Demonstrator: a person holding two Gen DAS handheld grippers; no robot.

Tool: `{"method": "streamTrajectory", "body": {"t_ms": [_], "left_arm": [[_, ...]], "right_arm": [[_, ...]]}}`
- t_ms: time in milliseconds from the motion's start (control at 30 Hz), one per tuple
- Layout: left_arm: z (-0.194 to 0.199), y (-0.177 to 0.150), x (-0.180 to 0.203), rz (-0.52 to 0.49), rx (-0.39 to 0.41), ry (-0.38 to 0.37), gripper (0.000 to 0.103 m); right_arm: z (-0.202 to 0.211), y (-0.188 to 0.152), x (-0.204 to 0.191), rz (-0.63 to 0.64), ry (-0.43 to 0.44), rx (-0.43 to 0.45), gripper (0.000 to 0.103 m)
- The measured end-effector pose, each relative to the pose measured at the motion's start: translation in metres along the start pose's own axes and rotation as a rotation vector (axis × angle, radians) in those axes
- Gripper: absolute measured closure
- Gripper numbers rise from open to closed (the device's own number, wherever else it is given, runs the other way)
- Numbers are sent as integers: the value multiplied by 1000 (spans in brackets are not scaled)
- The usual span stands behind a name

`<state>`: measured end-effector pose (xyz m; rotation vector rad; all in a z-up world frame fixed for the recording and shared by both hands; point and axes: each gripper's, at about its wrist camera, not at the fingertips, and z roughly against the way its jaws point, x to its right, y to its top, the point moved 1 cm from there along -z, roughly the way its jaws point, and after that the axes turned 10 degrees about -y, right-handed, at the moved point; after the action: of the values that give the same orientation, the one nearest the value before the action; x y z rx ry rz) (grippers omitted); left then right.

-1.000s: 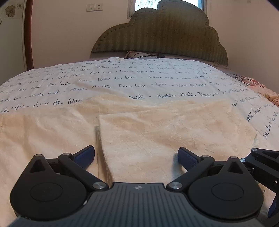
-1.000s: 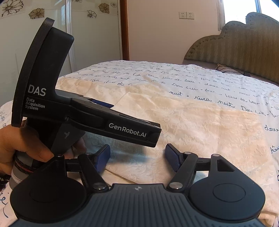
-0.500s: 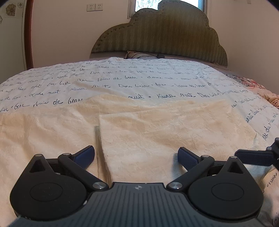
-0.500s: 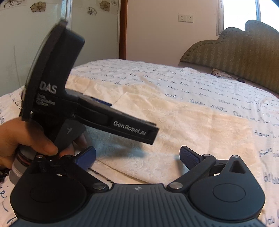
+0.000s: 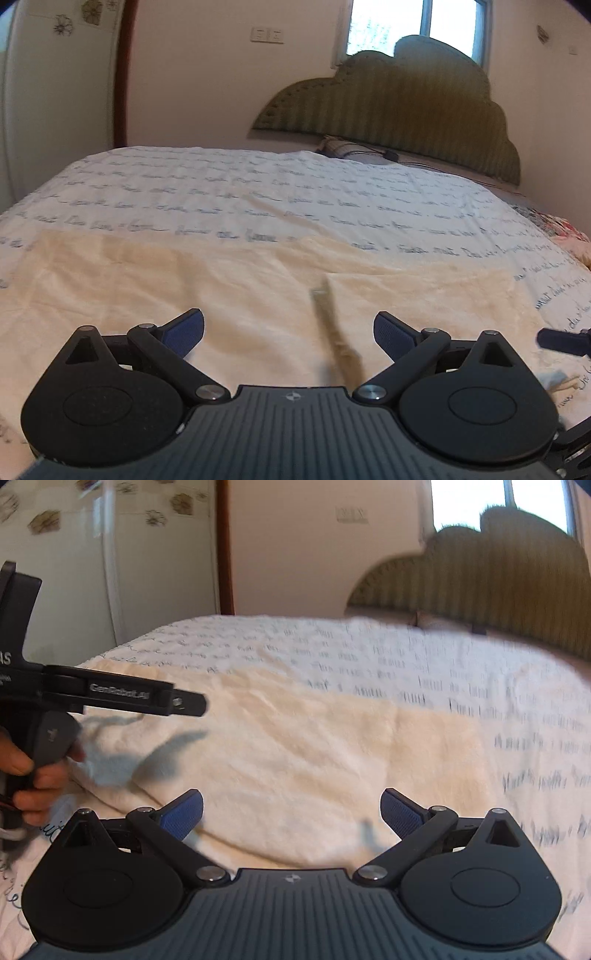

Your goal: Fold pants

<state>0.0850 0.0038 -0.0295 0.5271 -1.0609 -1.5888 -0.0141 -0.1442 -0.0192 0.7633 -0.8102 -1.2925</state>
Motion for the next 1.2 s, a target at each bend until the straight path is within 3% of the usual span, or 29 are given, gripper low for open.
{"method": "streamTrajectory", "body": {"t_ms": [100,200,400,500,700,900,1067,1133,1167,1200], "left_arm": [[26,2,-39,67,12,119,3],[55,4,-75,148,40,183,3],[107,6,-121,241,101,280,3],[123,2,-140,307,102,288,3],[128,-15,-179,554,45,98,3],[114,-32,-208,805,13,-106,3],[98,-34,-219,899,16,-168,3],[93,-32,-223,925,38,-183,4],[91,-31,-225,940,56,-192,8],[90,-30,-226,951,77,-206,17]], "right_arm": [[7,12,-27,101,14,102,0],[2,27,-55,146,102,116,0],[5,46,-127,311,197,200,1],[4,49,-166,414,217,229,1],[-8,36,-223,581,245,226,1],[-22,19,-256,763,120,261,1],[-29,22,-270,813,45,324,1],[-29,22,-277,839,54,343,22],[-30,23,-280,839,76,332,30],[-32,24,-281,828,101,316,45]]}}
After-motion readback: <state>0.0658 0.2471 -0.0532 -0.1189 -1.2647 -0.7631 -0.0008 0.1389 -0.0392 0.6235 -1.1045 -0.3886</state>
